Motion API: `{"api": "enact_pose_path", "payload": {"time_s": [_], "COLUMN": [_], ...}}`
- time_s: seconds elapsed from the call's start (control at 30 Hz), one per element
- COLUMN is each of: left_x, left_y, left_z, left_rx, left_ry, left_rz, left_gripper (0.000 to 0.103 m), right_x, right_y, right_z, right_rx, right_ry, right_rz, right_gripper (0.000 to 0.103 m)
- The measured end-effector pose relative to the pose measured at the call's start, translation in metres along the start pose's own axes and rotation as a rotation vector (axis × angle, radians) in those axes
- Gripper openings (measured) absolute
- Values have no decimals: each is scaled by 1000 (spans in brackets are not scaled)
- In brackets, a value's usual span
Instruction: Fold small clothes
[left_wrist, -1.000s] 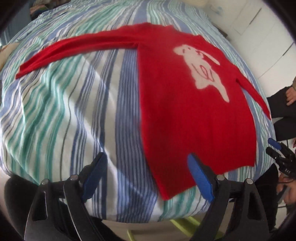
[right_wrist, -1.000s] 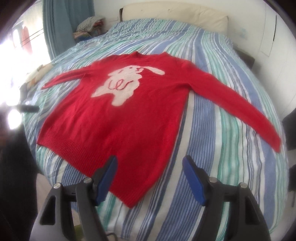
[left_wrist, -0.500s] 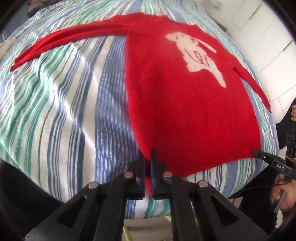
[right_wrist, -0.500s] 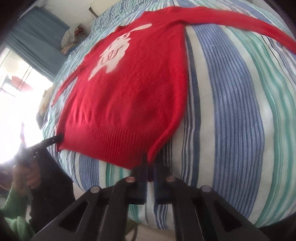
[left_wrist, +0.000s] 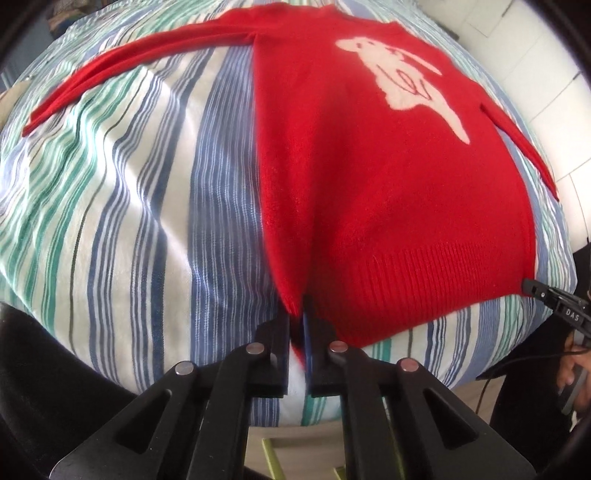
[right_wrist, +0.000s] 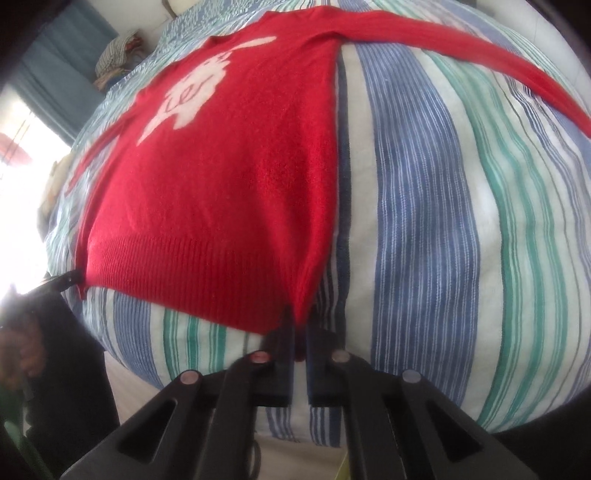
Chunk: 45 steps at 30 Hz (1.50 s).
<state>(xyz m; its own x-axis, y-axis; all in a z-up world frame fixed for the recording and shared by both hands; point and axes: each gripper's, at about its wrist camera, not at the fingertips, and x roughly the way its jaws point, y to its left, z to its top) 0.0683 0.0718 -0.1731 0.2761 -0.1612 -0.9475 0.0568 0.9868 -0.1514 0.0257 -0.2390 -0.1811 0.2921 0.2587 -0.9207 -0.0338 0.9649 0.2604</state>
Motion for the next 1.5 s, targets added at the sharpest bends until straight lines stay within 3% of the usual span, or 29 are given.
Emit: {"api": "enact_pose_path", "payload": {"time_s": [0.07,0.13,0.17,0.33,0.53,0.7,0.77,0.83,0.87,0.93,1.03,1.23,1.5], "left_x": [-13,-33,-42,-72,-32,11,0,-13,-21,-34,-43,-45,-37], "left_y": [-1,2,3,-5,-46,-52,-56,-57,-55,-51,-42,-24,-26], "left_z": [-1,-1,0,17,36,24,17,16,17,20,27,31,20], "left_rx": [8,13,16,43,127,122,144,138,125,87,11,-87,-28], "left_ry": [-19,-78,-105,-226,-245,-129,-153,-177,-198,-253,-307,-345,-324], "left_rz": [9,28,41,23,-14,12,19,-10,-21,-21,-22,-1,79], "left_gripper": [47,58,60,71,75,75,75,77,83,92,93,93,94], "right_x": [-5,-16,-24,-64,-60,-11,2,-6,-12,-23,-35,-38,-37], "right_y": [-1,-1,-1,-1,36,56,54,54,55,55,57,69,71], "right_z": [0,0,-1,8,36,25,13,1,-4,-10,-10,-12,-16], "right_rx": [11,0,-8,-43,-154,-232,-235,-233,-233,-236,-241,-282,-303], "right_ry": [-4,-18,-35,-150,-252,-185,-157,-201,-225,-281,-363,-401,-405], "right_rz": [17,2,-19,-104,-24,-46,-68,-82,-84,-91,-107,-136,-153], "right_gripper": [21,38,41,41,41,41,41,41,43,53,57,57,58]}}
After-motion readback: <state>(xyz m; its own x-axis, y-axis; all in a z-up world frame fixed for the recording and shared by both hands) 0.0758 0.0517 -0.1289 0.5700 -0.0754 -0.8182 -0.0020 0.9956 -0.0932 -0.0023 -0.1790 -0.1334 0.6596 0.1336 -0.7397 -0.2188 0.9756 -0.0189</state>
